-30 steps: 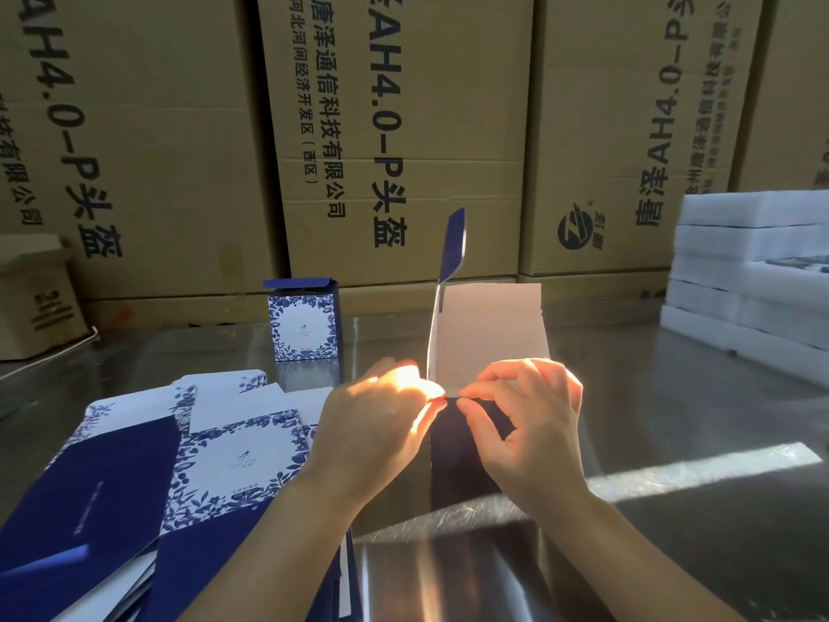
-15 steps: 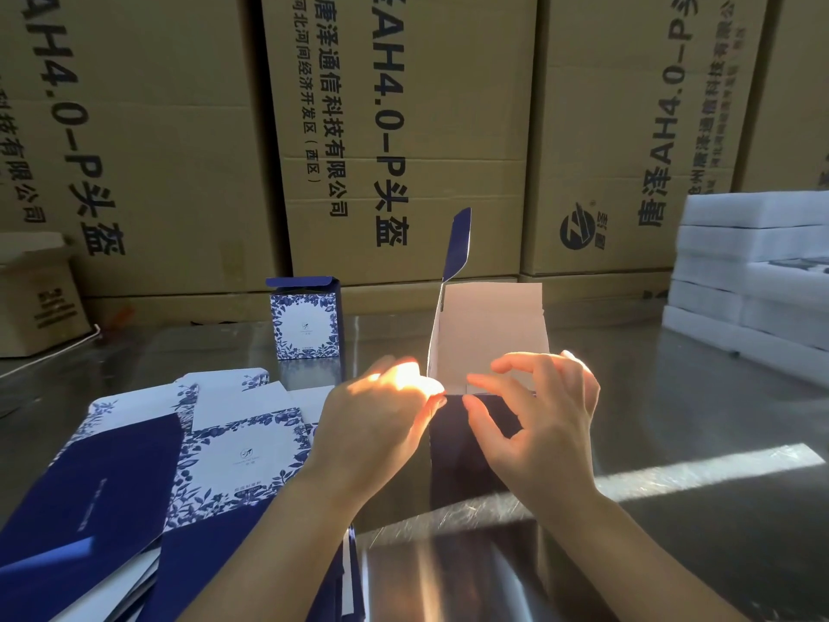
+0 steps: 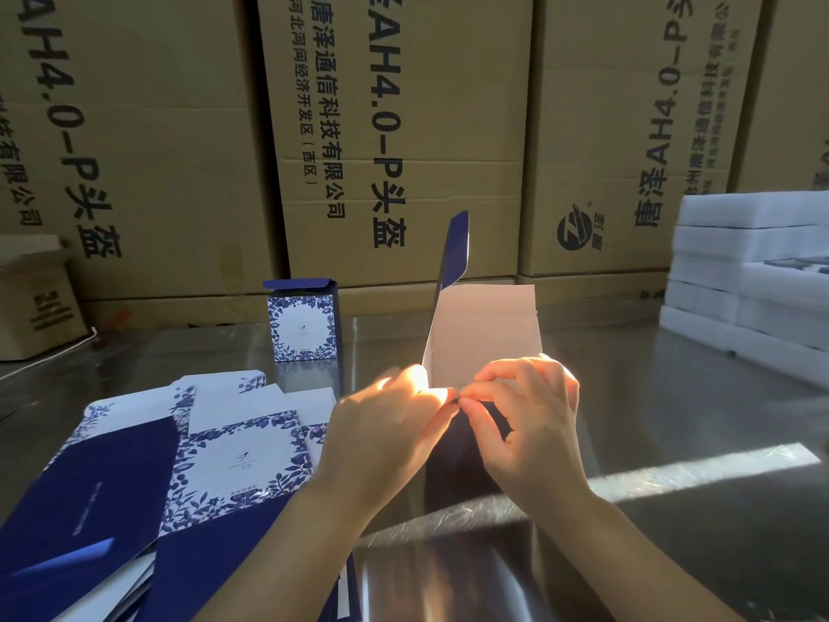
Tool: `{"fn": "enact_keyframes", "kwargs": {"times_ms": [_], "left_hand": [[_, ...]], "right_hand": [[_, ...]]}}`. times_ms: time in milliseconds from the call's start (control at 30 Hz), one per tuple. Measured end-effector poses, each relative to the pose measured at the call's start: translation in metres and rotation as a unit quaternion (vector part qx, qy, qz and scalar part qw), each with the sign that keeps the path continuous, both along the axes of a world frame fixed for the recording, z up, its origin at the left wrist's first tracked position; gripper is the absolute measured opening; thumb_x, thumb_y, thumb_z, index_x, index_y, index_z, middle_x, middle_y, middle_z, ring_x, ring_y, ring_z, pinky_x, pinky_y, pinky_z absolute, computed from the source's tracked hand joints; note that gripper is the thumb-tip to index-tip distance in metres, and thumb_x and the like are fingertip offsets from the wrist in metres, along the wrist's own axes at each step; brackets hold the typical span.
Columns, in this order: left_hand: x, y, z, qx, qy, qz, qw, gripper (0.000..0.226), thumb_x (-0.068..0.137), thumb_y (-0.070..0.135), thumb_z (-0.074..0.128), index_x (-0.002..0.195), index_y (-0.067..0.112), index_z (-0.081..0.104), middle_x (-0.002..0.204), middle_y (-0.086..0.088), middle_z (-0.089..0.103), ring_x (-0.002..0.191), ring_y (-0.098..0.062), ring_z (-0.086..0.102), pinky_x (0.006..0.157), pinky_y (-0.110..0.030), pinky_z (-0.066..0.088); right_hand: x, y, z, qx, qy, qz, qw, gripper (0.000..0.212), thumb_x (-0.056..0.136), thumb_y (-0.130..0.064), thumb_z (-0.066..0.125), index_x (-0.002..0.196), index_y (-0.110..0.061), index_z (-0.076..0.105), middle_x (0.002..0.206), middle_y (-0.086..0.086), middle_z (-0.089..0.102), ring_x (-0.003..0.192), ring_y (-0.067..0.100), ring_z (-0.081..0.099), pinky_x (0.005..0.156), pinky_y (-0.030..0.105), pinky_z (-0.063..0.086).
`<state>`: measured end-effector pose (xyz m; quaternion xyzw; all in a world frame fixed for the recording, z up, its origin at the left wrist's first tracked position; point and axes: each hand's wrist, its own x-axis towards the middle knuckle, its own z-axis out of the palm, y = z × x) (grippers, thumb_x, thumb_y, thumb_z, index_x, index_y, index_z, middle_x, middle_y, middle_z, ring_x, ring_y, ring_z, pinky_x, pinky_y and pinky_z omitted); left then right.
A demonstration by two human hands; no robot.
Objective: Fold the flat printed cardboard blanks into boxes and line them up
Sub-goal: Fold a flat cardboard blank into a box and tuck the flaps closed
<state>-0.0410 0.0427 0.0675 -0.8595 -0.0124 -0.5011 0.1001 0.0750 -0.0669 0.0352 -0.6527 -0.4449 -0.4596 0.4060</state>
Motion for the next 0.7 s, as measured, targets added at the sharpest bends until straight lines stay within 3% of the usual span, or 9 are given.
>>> {"fn": "enact_keyframes", "kwargs": {"times_ms": [133, 200, 300, 367, 467, 700], "left_hand": [[0.002, -0.002, 0.000, -0.009, 0.016, 0.041, 0.999, 0.031, 0.086, 0.034, 0.050, 0.064, 0.022, 0.068, 0.057, 0.001, 0.049, 0.046, -0.020, 0.052, 0.029, -0.021, 0.034], [0.002, -0.001, 0.000, -0.008, 0.027, 0.070, 0.997, 0.037, 0.091, 0.037, 0.047, 0.063, 0.024, 0.065, 0.059, 0.003, 0.048, 0.048, -0.018, 0.053, 0.031, -0.021, 0.031], [0.003, 0.002, 0.000, -0.008, 0.046, 0.095, 0.994, 0.023, 0.085, 0.036, 0.055, 0.067, 0.027, 0.066, 0.060, 0.005, 0.046, 0.050, -0.017, 0.054, 0.035, -0.019, 0.027], [0.003, 0.005, 0.000, -0.012, 0.049, 0.088, 0.995, 0.007, 0.077, 0.029, 0.070, 0.071, 0.025, 0.070, 0.061, 0.003, 0.049, 0.050, -0.019, 0.055, 0.035, -0.020, 0.034], [0.002, 0.011, -0.002, -0.032, 0.040, 0.058, 0.997, 0.007, 0.071, 0.020, 0.078, 0.076, 0.018, 0.073, 0.062, -0.001, 0.057, 0.049, -0.021, 0.058, 0.035, -0.024, 0.047], [0.001, 0.007, 0.000, -0.036, 0.028, 0.047, 0.998, 0.009, 0.072, 0.022, 0.080, 0.070, 0.020, 0.072, 0.061, 0.000, 0.055, 0.051, -0.022, 0.057, 0.032, -0.025, 0.043]], "right_hand": [[-0.001, 0.000, 0.000, 0.008, 0.004, 0.003, 1.000, 0.014, 0.082, -0.030, 0.060, 0.078, -0.028, 0.073, 0.091, -0.011, 0.058, 0.097, 0.011, 0.044, 0.100, 0.019, 0.018], [-0.001, 0.000, 0.000, 0.010, 0.005, 0.003, 1.000, 0.013, 0.082, -0.031, 0.061, 0.078, -0.029, 0.073, 0.092, -0.010, 0.058, 0.098, 0.011, 0.044, 0.099, 0.022, 0.019], [0.000, -0.002, 0.001, 0.012, 0.012, -0.001, 1.000, 0.013, 0.081, -0.032, 0.061, 0.078, -0.029, 0.073, 0.094, -0.009, 0.058, 0.099, 0.012, 0.045, 0.099, 0.023, 0.019], [0.000, -0.003, 0.002, 0.016, 0.022, -0.004, 1.000, 0.013, 0.080, -0.032, 0.061, 0.078, -0.028, 0.073, 0.095, -0.008, 0.059, 0.100, 0.012, 0.045, 0.099, 0.022, 0.019], [0.000, -0.004, 0.002, 0.012, 0.035, -0.004, 0.999, 0.012, 0.078, -0.029, 0.062, 0.078, -0.027, 0.074, 0.096, -0.007, 0.059, 0.102, 0.012, 0.044, 0.101, 0.020, 0.017], [-0.001, -0.003, 0.002, 0.001, 0.039, -0.002, 0.999, 0.010, 0.074, -0.015, 0.067, 0.075, -0.024, 0.071, 0.090, -0.008, 0.059, 0.098, 0.009, 0.042, 0.095, 0.023, 0.020]]}}
